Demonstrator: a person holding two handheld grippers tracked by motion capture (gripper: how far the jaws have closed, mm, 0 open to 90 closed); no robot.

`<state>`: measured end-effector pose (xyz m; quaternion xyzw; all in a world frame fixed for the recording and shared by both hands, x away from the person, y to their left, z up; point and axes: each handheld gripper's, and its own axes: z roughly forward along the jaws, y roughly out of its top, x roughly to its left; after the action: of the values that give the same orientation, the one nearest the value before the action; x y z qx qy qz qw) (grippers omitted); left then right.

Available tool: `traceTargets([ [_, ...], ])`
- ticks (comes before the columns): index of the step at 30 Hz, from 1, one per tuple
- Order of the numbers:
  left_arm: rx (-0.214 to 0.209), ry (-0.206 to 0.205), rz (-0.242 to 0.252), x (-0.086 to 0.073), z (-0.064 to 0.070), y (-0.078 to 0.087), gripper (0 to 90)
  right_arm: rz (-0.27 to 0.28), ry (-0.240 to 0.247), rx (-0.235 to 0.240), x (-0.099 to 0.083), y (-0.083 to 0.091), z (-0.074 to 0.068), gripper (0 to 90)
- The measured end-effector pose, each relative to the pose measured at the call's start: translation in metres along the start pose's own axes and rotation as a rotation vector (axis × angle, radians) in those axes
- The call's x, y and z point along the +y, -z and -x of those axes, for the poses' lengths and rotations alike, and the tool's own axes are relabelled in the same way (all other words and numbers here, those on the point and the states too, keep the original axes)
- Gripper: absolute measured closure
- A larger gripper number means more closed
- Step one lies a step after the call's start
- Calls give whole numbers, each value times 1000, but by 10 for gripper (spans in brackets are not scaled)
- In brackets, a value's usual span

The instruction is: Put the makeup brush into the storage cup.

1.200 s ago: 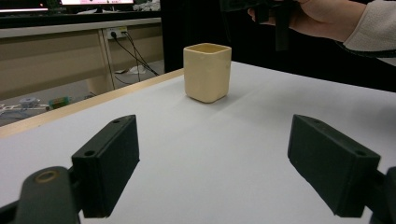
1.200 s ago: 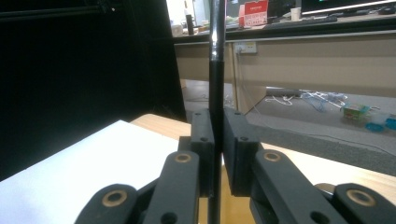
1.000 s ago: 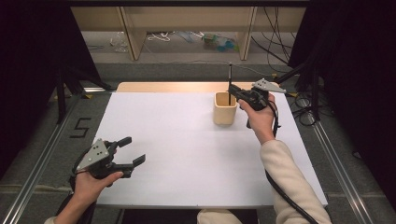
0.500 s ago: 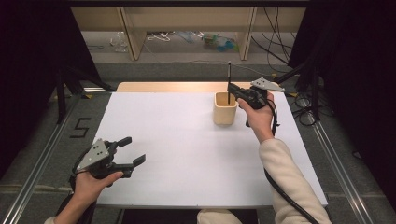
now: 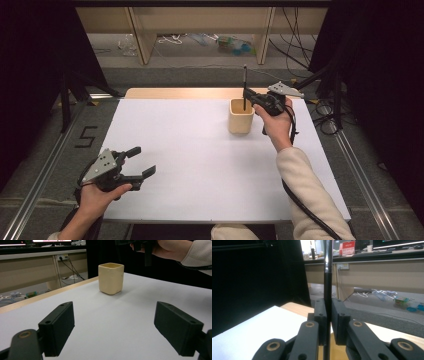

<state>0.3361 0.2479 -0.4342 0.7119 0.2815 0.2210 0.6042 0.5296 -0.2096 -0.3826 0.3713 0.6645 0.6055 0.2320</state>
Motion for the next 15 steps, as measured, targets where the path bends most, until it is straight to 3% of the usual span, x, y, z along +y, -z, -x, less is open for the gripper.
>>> traceTargets([
  [15,-1,0,0,0,0,0,162,-1,-2,-3,1,-3,1,841],
])
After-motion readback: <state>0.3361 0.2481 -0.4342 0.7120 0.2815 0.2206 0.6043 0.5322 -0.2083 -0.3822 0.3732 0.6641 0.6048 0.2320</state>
